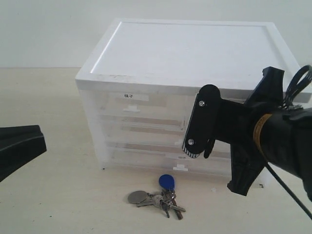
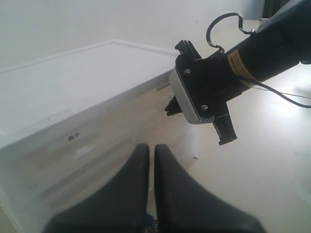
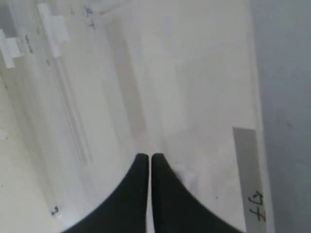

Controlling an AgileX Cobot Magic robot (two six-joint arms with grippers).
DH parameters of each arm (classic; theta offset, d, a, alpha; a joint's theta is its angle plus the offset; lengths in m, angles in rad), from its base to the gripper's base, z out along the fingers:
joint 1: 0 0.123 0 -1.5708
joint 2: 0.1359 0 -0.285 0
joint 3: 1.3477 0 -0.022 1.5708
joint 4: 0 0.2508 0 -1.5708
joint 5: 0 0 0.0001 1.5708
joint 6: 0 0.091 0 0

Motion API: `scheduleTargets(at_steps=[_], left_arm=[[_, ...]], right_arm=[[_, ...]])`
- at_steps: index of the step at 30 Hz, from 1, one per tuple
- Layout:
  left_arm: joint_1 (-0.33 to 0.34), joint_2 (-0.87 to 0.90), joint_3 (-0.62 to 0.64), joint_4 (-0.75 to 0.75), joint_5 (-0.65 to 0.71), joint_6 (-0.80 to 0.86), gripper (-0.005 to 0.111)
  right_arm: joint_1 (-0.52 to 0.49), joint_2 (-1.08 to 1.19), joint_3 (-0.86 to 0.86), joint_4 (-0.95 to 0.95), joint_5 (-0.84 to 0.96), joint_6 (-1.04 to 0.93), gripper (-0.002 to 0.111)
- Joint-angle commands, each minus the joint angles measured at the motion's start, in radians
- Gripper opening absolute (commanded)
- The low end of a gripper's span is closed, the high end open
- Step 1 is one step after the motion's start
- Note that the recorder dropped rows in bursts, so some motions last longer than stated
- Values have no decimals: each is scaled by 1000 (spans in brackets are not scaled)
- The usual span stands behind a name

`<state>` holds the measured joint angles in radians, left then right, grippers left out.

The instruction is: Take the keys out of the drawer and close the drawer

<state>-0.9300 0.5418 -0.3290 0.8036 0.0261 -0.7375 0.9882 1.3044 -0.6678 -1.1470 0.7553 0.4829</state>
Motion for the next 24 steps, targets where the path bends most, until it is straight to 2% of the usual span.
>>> scheduleTargets(at_steps=[1, 3, 4, 7, 9, 10, 12, 15, 18, 21, 23, 24], left_arm=[[1, -4, 4, -7, 16, -9, 5], [1, -4, 4, -7, 27, -9, 5], [1, -4, 4, -7, 45, -9, 5], [10, -4, 4, -7, 60, -11, 5], [59, -4, -16, -7, 90, -49, 5], [114, -4, -40, 13, 102, -108, 5], [187, -4, -76, 41, 97, -177, 5], [269, -4, -121, 54, 97, -213, 5], [346, -4, -149, 54, 76, -225, 5], [398, 2, -149, 50, 17, -235, 5], [416, 36, -157, 50, 25, -235, 5], [424, 57, -163, 46, 25, -235, 5]], right_arm=[[62, -7, -10, -2, 49, 1, 0], [132, -9, -12, 10, 66, 6, 0], [212, -15, -12, 33, 62, 16, 0], [345, -26, -12, 33, 58, 42, 0], [370, -26, -12, -44, 66, 146, 0], [367, -28, -12, -145, 104, 275, 0], [367, -55, -12, -253, 182, 408, 0], [365, -132, -21, -305, 260, 479, 0], [278, -275, -52, -289, 231, 523, 0], [72, -469, -77, -287, 127, 539, 0], [-76, -544, -82, -246, 94, 511, 0], [-118, -555, -82, -229, 94, 494, 0]])
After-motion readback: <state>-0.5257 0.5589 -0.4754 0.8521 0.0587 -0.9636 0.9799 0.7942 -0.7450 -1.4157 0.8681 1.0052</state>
